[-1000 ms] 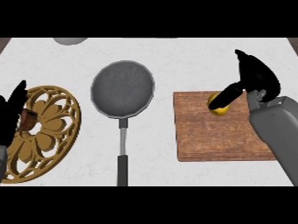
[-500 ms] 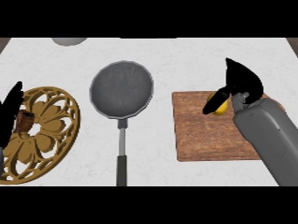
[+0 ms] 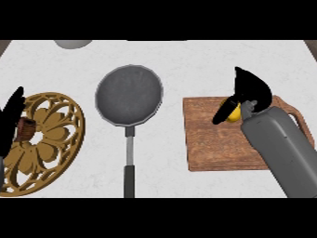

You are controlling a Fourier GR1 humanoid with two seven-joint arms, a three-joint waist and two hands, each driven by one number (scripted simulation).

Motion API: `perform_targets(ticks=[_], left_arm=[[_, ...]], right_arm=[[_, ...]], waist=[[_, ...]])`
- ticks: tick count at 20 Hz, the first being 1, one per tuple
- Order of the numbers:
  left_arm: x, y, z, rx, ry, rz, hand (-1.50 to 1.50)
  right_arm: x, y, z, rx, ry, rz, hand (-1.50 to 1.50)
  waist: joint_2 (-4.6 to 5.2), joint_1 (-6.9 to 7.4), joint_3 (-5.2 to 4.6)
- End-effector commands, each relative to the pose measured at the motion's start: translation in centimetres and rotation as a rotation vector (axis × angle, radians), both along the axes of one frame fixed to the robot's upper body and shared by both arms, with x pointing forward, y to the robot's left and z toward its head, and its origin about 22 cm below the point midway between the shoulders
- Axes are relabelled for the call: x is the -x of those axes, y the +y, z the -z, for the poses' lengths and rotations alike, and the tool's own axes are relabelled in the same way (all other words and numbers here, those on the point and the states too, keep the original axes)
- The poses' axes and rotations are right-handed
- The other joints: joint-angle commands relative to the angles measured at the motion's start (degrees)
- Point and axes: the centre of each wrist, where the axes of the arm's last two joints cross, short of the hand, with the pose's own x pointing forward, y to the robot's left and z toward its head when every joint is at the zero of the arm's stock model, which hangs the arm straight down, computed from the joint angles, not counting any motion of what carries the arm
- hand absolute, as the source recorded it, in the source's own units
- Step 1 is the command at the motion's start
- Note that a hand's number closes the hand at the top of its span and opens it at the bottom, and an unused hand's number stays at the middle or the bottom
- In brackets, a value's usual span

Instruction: Pick the lemon from the cutting board and place it in the pan

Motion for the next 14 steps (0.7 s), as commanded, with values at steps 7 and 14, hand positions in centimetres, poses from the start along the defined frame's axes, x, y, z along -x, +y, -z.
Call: perform_targets(ticks=[7,14], left_arm=[[0.2,-1.0,2.8,0.021,0.088,-0.017,0.00],[0.9,0.2,1.8,0.024,0.097,-0.015,0.00]], right_arm=[[-1.1,-0.9,2.9,0.022,0.065,0.092,-1.50],[-0.5,-1.2,5.1,0.026,0.134,0.112,-1.50]], waist=[[0.61,0.07,-0.69],[0.50,0.34,-0.68]])
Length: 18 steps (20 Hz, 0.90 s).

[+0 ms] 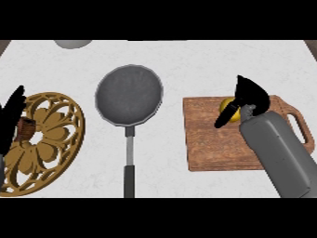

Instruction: Pick the lemon from the cutting board and place it in the pan

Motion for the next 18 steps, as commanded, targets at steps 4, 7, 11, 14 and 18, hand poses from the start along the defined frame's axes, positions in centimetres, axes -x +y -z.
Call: perform_targets(ticks=[4,7,11,14,18], left_arm=[[1.1,0.5,1.5,0.028,0.086,-0.025,0.00],[0.8,-1.0,3.5,0.003,0.081,-0.021,0.00],[0.6,0.6,1.7,0.041,0.091,-0.011,0.00],[1.5,0.9,1.7,0.037,0.067,-0.018,0.00],[1.7,1.3,3.3,0.029,0.090,-0.045,0.00]], right_arm=[[0.5,1.2,2.1,0.034,0.080,0.063,-1.50],[-1.2,-0.9,0.9,0.073,0.064,-0.009,1.50],[0.1,1.7,3.0,0.181,0.014,-0.030,1.50],[-1.4,-0.4,2.1,0.202,0.014,-0.008,1.50],[0.3,0.2,2.6,0.174,-0.018,-0.020,1.50]], waist=[[0.32,-0.06,-0.67],[0.56,-0.03,-0.68],[0.45,0.04,-0.67],[0.46,0.36,-0.66],[0.37,-0.28,-0.68]])
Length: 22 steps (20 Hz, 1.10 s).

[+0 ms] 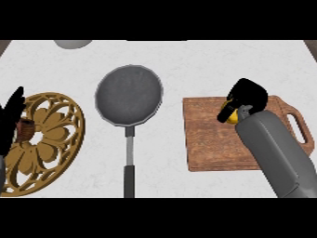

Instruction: Pick the lemon from the cutting board and place it in the pan

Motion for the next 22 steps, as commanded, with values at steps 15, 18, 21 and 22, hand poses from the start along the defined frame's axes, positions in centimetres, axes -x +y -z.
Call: perform_targets(ticks=[15,18,21,22], left_arm=[[0.1,-0.3,1.0,0.027,0.057,-0.016,0.00],[-0.1,-0.3,1.5,0.030,0.070,-0.022,0.00],[1.2,-0.1,1.6,0.028,0.074,-0.006,0.00],[1.1,-0.3,1.9,0.039,0.069,-0.006,0.00]], right_arm=[[-0.3,-6.2,-8.9,-0.173,-0.593,-1.142,1.50],[-1.0,-8.2,-9.3,-0.268,-0.678,-1.197,1.50],[-1.8,-4.6,-8.8,-0.324,-0.649,-1.209,1.50],[-2.0,-4.6,-9.2,-0.350,-0.664,-1.216,1.50]], waist=[[1.00,0.04,-0.46],[1.07,0.13,-0.57],[0.64,0.82,-0.65],[0.62,0.64,-0.66]])
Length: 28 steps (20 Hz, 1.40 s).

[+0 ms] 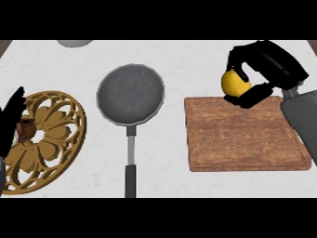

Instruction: Pick the lemon from the cutting board and place it in the pan

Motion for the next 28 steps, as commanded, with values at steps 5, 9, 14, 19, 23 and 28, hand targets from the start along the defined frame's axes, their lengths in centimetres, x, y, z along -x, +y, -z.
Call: perform_targets(ticks=[5,9,14,19,23,28], left_arm=[[0.9,0.1,2.7,0.027,0.070,-0.008,0.00],[0.4,0.8,1.8,0.023,0.080,-0.006,0.00],[-1.0,-0.3,2.0,0.031,0.083,-0.005,0.00],[-0.7,-0.2,1.5,0.024,0.068,0.052,0.00],[-1.7,-3.1,1.2,0.031,0.046,0.079,0.00],[-3.4,-3.5,1.3,0.028,0.054,0.078,0.00]], right_arm=[[-2.4,6.1,-0.1,-0.125,0.047,-0.053,1.50],[-2.3,11.1,0.3,-0.192,0.088,-0.064,1.50],[-3.2,16.3,1.1,-0.229,0.171,-0.072,1.50],[-3.7,18.9,2.9,-0.223,0.219,-0.020,1.50],[-4.2,19.2,4.0,-0.186,0.248,0.025,1.50],[-4.0,19.2,5.6,-0.165,0.306,-0.024,1.50]], waist=[[0.41,0.62,-0.79],[0.30,0.49,-0.79],[0.73,0.96,-0.79],[1.17,2.98,-0.80],[1.63,4.79,-0.79],[1.85,4.51,-0.84]])
